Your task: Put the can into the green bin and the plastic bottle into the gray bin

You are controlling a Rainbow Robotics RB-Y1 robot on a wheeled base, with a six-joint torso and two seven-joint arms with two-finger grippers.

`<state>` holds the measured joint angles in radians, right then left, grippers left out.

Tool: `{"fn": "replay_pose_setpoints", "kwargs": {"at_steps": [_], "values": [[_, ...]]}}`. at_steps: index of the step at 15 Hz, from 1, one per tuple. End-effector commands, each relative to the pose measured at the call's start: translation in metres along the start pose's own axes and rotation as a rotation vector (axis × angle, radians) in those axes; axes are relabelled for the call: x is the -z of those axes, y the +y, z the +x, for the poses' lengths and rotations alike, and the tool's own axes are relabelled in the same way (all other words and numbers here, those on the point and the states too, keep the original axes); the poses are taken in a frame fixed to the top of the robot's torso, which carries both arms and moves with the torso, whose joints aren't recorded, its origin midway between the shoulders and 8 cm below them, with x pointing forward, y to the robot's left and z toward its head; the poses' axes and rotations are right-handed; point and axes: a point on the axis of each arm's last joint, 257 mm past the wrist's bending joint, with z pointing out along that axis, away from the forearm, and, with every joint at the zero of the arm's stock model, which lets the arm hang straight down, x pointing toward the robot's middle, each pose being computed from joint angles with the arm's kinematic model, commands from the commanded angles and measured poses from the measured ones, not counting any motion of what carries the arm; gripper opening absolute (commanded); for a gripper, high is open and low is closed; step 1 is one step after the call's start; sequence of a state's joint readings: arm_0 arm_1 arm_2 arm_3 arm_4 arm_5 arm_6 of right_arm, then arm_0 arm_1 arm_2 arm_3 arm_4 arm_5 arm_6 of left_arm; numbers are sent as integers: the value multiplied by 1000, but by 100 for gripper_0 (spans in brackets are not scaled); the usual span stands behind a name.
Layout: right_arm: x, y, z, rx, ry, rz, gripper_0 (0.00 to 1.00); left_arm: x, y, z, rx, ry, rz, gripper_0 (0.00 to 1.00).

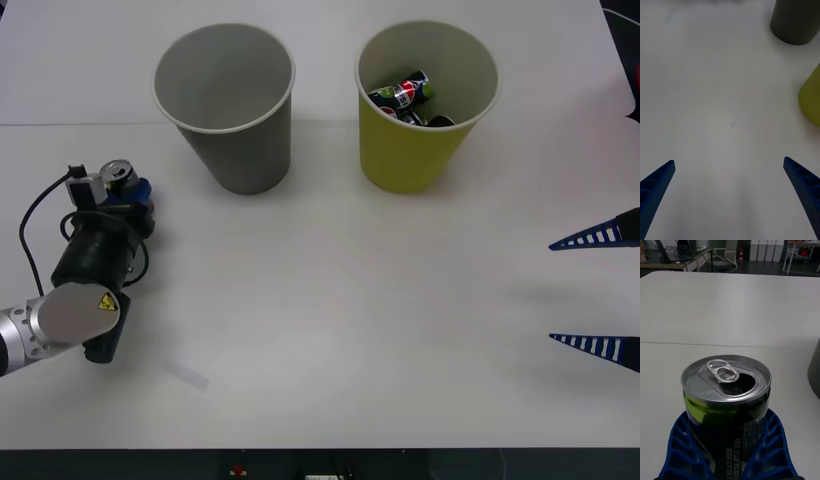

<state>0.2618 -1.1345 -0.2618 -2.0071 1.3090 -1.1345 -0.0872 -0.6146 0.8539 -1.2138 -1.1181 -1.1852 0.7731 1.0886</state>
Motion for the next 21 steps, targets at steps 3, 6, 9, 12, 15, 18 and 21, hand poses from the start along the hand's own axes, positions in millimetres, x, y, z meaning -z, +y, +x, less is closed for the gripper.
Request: {"fn": "replay_pose_setpoints", "kwargs": {"at_steps": [3, 6, 9, 12, 15, 18, 21], "values": [[0, 0, 0, 0, 0, 0, 100, 14, 9, -12, -65, 24, 98, 0], [0, 0, 0, 0, 0, 0, 100, 26, 16, -29, -152, 22, 188, 0], [0, 0, 0, 0, 0, 0, 100, 40, 16, -43, -233, 45, 241, 0], [0, 0, 0, 0, 0, 0, 100, 62, 10, -59, -259, 108, 282, 0], [0, 0, 0, 0, 0, 0, 100, 93, 5, -80, -261, 204, 334, 0], [0, 0, 0, 0, 0, 0, 100, 125, -7, -96, -253, 276, 388, 0], [0, 0, 0, 0, 0, 0, 100, 157, -35, -114, -202, 360, 484, 0]]}}
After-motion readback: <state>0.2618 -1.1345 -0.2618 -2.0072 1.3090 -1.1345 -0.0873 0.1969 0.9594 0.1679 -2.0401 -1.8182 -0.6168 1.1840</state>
